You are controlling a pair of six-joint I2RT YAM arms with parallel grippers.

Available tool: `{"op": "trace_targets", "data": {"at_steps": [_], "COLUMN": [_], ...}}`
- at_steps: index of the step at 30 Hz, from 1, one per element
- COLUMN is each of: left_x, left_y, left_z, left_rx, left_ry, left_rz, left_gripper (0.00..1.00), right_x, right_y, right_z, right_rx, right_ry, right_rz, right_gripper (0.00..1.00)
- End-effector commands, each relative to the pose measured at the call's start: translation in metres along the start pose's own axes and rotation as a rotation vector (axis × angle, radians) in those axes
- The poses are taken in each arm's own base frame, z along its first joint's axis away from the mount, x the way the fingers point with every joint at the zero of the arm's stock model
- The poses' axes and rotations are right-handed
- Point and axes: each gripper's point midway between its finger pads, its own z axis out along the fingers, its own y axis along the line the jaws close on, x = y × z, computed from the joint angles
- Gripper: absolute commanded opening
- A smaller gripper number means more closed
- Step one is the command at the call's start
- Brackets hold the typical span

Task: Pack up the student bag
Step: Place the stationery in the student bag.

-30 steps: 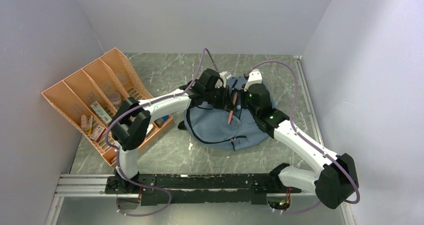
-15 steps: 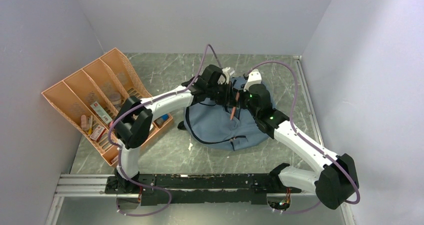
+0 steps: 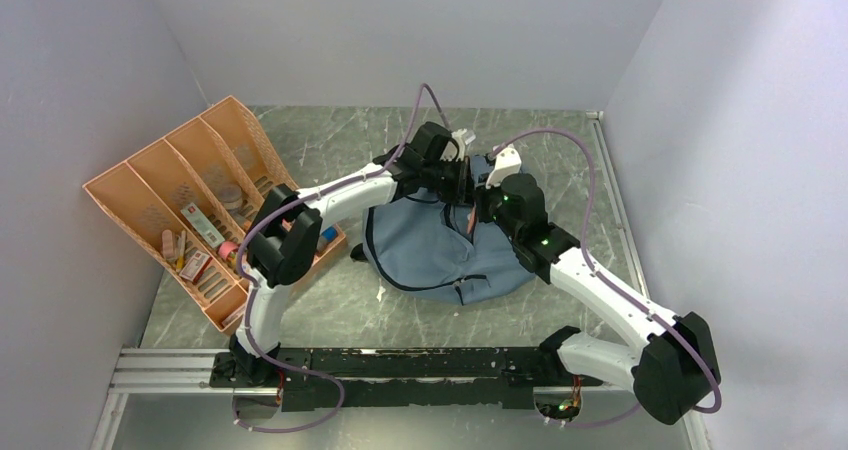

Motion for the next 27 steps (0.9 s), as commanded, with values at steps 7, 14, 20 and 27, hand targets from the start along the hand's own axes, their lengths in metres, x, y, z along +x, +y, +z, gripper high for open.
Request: {"op": "trace_targets", "data": {"at_steps": [7, 14, 20, 27], "left_x": [-0.027, -0.021, -0.012, 0.006], "left_y": [-0.018, -0.011, -0.010, -0.017], "left_z": [0.001, -0.021, -0.049, -0.078], "left_rx": [0.097, 0.048, 0.028, 0.058], "left_ry": [-0.078, -0.089, -0.088, -0.088], "left_rz": [-0.005, 0.020, 0.045, 0.063], "left_gripper": [0.30, 0.54, 0.54, 0.53], "right_x": [-0.036, -0.025, -0.019, -0.018], "right_y": [0.019, -0.003, -0.009, -0.008], "right_z": [-0.005, -0.002, -0.001, 0.000], "right_rx": [-0.084, 0.052, 0.088, 0.079], "right_ry": [-0.144, -0.120, -0.102, -0.098], "right_rz": [0.079, 0.137, 0.139, 0.131], "right_gripper": [0.09, 0.08, 0.09, 0.06]}}
